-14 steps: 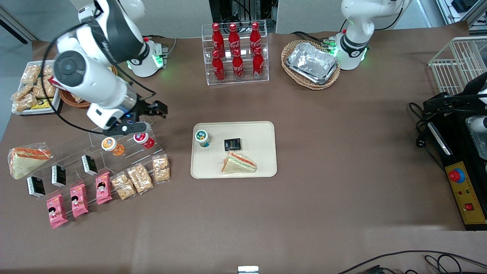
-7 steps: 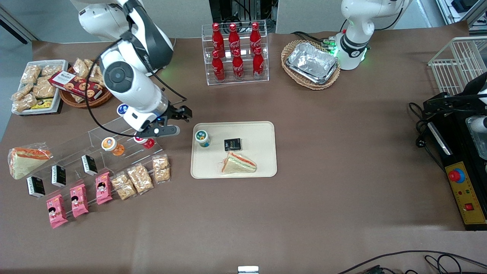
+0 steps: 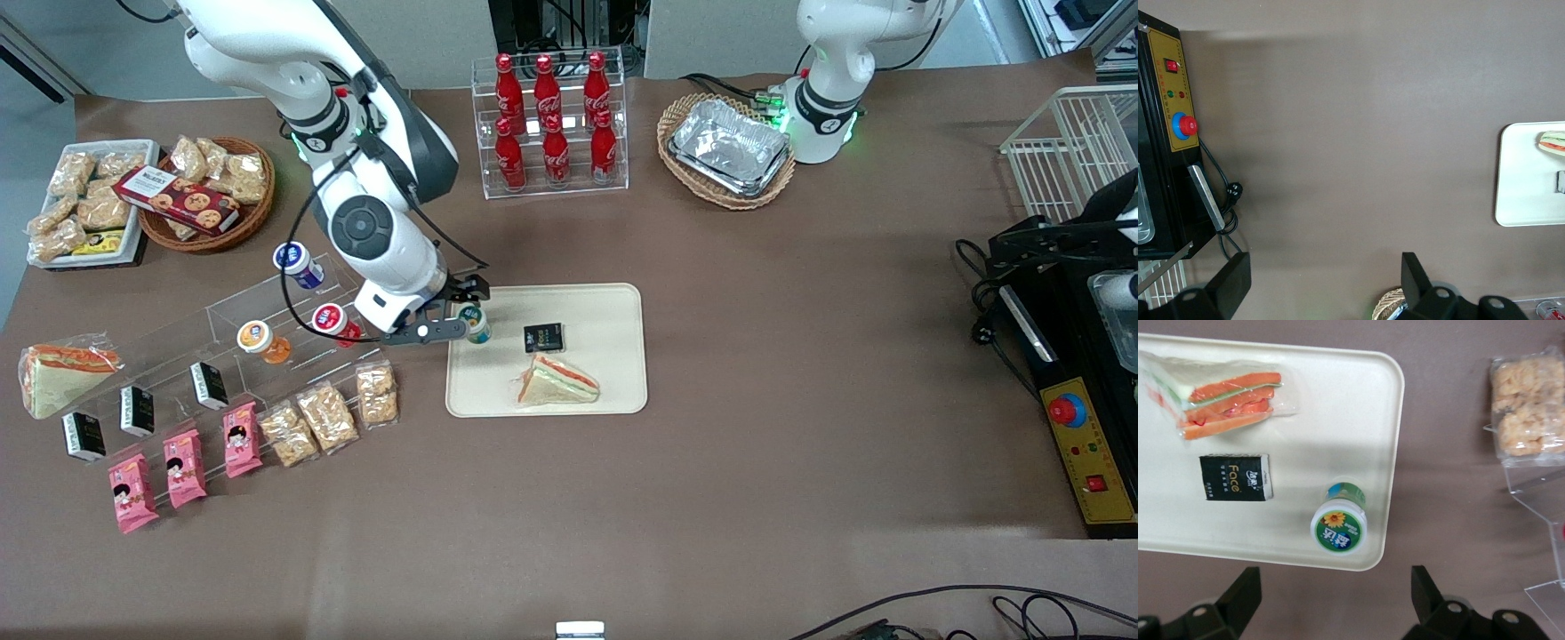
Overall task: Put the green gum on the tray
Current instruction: 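Reach the open right gripper over the green-capped gum bottle on the tray, then lower the right gripper and close it around the green gum bottle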
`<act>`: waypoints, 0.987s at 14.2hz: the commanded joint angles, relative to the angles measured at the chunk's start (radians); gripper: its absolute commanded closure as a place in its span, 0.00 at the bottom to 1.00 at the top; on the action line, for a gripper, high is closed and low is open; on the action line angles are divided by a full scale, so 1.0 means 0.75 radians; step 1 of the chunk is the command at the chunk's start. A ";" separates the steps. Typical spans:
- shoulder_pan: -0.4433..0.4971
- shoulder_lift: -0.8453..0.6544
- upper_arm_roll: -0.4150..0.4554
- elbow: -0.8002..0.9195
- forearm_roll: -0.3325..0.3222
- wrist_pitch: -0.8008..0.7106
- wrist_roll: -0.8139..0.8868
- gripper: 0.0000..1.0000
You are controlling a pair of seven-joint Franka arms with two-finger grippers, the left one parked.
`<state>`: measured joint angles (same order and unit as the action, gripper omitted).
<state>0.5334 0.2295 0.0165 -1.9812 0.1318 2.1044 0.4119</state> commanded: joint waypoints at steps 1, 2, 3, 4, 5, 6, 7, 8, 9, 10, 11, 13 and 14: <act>0.043 0.048 -0.012 -0.031 0.033 0.088 0.011 0.00; 0.056 0.046 -0.012 -0.082 0.033 0.149 0.011 0.00; 0.060 0.044 -0.012 -0.131 0.033 0.208 0.011 0.00; 0.064 0.046 -0.012 -0.158 0.033 0.247 0.011 0.00; 0.082 0.050 -0.012 -0.171 0.033 0.270 0.011 0.00; 0.094 0.056 -0.012 -0.177 0.033 0.288 0.011 0.00; 0.101 0.076 -0.012 -0.177 0.033 0.305 0.011 0.00; 0.101 0.095 -0.012 -0.177 0.033 0.327 0.011 0.00; 0.101 0.113 -0.012 -0.177 0.033 0.348 0.011 0.00; 0.101 0.127 -0.012 -0.177 0.033 0.368 0.017 0.00; 0.111 0.142 -0.012 -0.181 0.031 0.387 0.019 0.00; 0.109 0.150 -0.014 -0.216 0.023 0.432 0.019 0.00; 0.109 0.150 -0.014 -0.224 0.021 0.446 0.019 0.00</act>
<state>0.6013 0.3330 0.0162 -2.1212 0.1319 2.3818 0.4188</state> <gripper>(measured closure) 0.000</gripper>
